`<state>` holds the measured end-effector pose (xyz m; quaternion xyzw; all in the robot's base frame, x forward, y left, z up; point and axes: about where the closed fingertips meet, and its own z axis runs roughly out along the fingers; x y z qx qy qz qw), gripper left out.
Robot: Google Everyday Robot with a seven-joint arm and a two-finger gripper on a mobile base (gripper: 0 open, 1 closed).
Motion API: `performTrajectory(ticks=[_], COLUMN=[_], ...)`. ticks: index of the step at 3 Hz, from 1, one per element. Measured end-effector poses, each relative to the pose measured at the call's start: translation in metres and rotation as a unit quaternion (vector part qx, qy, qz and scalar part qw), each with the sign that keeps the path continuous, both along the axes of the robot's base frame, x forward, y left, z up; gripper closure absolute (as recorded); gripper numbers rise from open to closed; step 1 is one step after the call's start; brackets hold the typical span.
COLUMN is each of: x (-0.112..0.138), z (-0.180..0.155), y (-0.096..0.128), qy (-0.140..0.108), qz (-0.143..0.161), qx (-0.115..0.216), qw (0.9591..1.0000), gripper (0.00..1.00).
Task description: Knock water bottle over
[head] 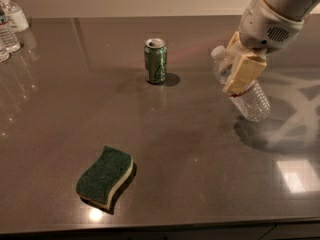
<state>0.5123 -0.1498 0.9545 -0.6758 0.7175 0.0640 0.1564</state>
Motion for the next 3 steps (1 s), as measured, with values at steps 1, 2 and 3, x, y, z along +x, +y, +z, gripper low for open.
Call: performTrajectory(ticks=[1,2,3], x=[-0.015,-0.02,-0.018], z=[-0.021,-0.041,-0.058], y=[-0.001,-0.005,-0.009], qy=[0.004,0.015,0.029], qz=[0.03,0.049,0.06], qx=[-0.07,-0.114,-0.145], qw=[0.9971,0.9922,0.9872], gripper=[1.0,1.0,0.82])
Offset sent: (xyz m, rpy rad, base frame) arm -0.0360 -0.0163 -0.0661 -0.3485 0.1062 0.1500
